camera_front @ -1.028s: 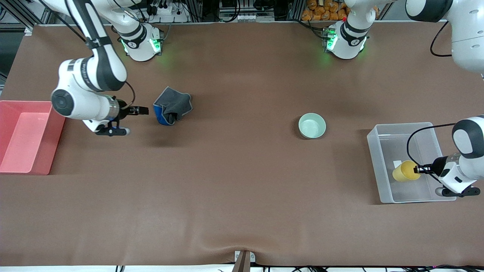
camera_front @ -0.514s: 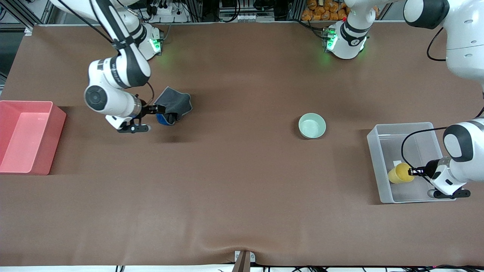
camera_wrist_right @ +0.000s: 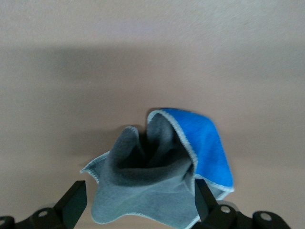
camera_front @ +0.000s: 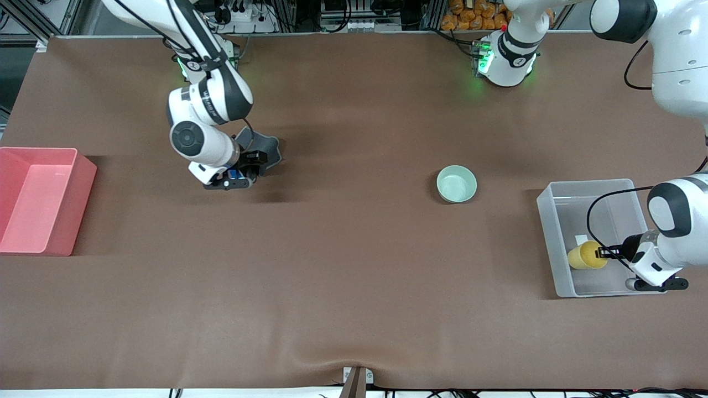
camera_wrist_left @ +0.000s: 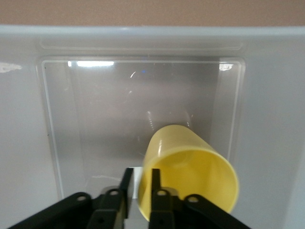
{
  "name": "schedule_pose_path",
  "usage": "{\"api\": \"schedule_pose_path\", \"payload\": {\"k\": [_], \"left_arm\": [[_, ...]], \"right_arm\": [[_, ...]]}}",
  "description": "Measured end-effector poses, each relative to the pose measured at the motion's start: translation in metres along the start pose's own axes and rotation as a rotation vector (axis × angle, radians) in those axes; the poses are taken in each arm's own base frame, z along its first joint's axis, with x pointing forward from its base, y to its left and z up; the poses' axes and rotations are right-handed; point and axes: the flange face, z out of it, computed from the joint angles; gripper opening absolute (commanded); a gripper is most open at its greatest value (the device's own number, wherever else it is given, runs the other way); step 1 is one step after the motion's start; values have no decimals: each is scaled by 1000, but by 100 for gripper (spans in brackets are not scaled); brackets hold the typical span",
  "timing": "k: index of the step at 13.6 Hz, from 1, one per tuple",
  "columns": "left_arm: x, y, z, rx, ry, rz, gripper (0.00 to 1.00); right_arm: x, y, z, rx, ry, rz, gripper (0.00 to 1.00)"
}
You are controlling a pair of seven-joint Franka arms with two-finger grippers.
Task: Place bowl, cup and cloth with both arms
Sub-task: 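Release the cup in the bin while the right gripper grasps the cloth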
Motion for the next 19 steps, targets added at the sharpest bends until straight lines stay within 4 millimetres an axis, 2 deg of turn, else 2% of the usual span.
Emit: {"api": "schedule_pose_path", "payload": {"k": [3,6,12,16,19], "left_arm": [[3,4,-3,2,12,6,100],[4,5,-25,6,32,8,100],[-20,16,-123,12,14,24,100],[-31,55,-159,11,2,41,100],[-35,103,-174,12,0,24,100]], "right_arm": [[2,-4,15,-11,3,31,100],[7,2,22,-15,2,49,100],[11,12,23,-21,4,63,100],[12,14,35,-30,4,65,100],[12,15,42,-36,-5,66,100]]}}
